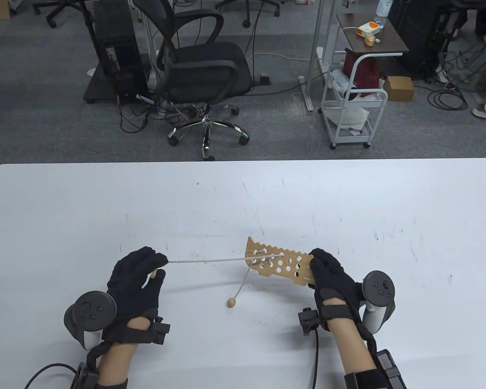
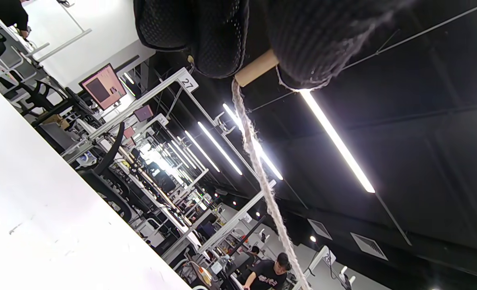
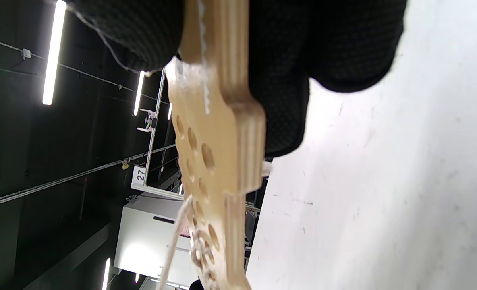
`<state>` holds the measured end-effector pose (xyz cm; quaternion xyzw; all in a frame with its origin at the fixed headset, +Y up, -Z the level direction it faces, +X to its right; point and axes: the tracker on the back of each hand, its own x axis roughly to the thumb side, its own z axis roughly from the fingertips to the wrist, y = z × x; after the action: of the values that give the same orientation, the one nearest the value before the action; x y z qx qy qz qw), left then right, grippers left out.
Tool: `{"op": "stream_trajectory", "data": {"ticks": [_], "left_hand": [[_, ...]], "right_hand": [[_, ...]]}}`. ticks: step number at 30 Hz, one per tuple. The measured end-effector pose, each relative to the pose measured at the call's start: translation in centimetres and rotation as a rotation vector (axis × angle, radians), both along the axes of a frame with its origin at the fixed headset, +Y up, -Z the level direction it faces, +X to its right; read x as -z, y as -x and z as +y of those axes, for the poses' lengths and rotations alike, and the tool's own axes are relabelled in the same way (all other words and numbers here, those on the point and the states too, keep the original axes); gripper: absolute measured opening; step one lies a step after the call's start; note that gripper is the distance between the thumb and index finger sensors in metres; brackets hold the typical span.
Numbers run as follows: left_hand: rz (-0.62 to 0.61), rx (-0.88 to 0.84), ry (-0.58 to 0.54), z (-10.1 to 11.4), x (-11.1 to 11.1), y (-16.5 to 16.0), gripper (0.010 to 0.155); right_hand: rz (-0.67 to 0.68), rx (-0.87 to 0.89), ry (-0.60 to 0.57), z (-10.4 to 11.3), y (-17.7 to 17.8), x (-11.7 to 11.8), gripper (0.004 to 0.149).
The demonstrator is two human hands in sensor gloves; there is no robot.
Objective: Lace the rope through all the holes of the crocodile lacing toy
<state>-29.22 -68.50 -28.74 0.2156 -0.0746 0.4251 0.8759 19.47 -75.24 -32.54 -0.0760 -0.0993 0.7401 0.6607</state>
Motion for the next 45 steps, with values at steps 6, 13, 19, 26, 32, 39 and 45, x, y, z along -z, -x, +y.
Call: {"op": "stream_trajectory", "data": {"ticks": [6, 13, 19, 26, 32, 39, 45], "left_hand": [[0.022, -0.025, -0.004, 0.1, 0.0, 0.7, 0.045], [0.048, -0.048, 0.003, 0.0, 0.1, 1.3, 0.045], [0.083, -0.076, -0.001, -0.1, 0.2, 2.2, 0.045], [0.141, -0.119, 0.000, -0.1, 0.2, 3.5, 0.045], [0.156, -0.137, 0.003, -0.1, 0.1, 3.9, 0.045], [0.146, -0.122, 0.008, -0.2, 0.1, 3.2, 0.046], [0.115, -0.085, 0.021, -0.4, 0.3, 2.2, 0.049]], "right_hand": [[-0.028, 0.010, 0.014, -0.3, -0.7, 0.1, 0.050], [-0.070, -0.062, 0.010, -0.2, -1.5, 0.2, 0.049], [-0.111, -0.070, 0.017, -0.5, -2.3, 0.3, 0.049], [-0.180, -0.099, 0.015, -0.6, -3.4, 0.3, 0.050], [-0.178, -0.102, 0.011, -0.6, -3.3, 0.4, 0.049], [-0.136, -0.114, -0.022, 0.0, -2.0, 0.3, 0.050], [-0.094, -0.134, -0.046, 0.3, -0.9, 0.2, 0.050]]}}
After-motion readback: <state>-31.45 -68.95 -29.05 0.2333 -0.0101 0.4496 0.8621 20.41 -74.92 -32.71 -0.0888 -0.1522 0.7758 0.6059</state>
